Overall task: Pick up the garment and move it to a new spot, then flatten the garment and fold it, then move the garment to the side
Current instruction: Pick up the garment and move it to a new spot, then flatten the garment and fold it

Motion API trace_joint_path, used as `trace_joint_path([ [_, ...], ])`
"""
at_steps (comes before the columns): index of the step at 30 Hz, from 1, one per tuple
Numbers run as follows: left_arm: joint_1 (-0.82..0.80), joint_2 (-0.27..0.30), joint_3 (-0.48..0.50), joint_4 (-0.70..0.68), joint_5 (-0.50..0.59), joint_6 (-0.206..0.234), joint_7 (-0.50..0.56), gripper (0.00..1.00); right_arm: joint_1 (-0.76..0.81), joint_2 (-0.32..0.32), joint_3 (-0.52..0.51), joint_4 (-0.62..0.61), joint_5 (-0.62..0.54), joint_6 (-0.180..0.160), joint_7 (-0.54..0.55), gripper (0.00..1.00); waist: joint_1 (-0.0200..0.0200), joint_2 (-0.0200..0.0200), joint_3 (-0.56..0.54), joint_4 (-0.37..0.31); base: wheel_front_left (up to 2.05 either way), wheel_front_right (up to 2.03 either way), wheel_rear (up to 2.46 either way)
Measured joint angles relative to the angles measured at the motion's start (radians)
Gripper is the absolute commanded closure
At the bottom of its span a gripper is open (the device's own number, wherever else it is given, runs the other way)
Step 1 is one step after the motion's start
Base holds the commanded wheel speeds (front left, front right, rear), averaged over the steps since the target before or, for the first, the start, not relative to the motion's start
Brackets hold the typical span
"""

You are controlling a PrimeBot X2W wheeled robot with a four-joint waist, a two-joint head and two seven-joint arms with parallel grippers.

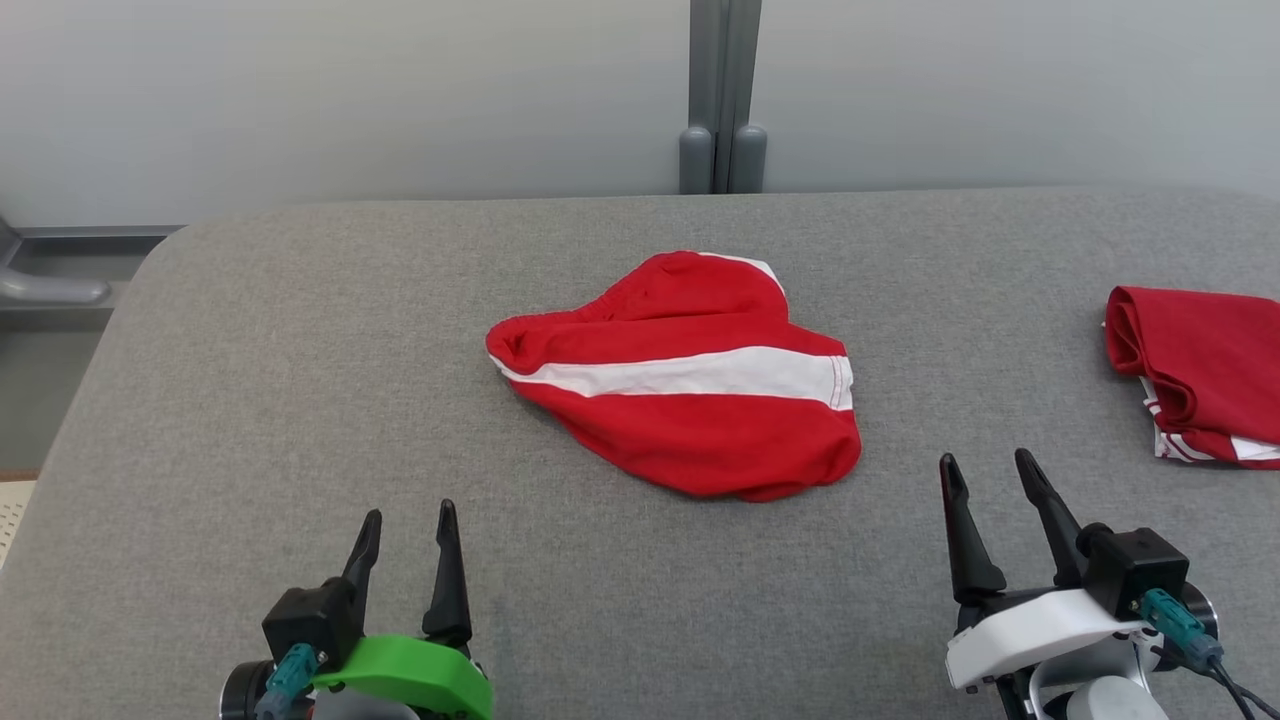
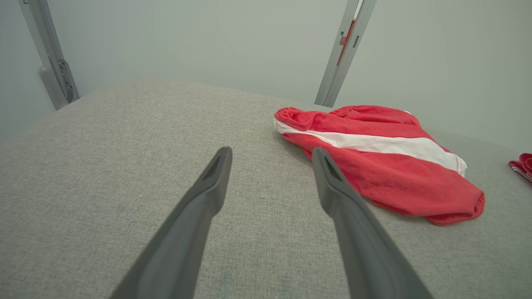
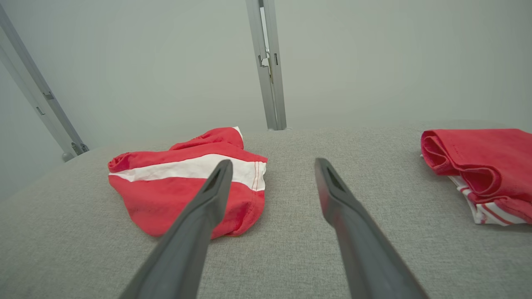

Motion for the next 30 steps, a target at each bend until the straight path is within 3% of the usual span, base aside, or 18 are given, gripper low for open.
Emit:
trace_joint_path([
  [16,0.000,-0.001,-0.001,-0.014,0.000,0.005,0.000,0.00,-0.010,0.000,-0.016,0.025,-0.007,0.000,0.010,0.00,0.0000,0.0000,0.012,0.016,0.00,0.00,0.00],
  [23,-0.016,-0.002,-0.011,-0.030,-0.005,0.006,0.000,0.00,-0.153,0.000,-0.103,0.074,-0.030,0.000,0.114,0.00,0.0000,0.0000,0.049,0.043,0.00,0.00,0.00],
  [30,-0.052,-0.002,-0.034,-0.043,-0.016,0.006,0.000,0.00,-0.323,-0.002,-0.127,0.225,-0.061,0.000,0.216,0.00,0.0000,0.0000,0.100,0.089,0.00,0.00,0.00],
])
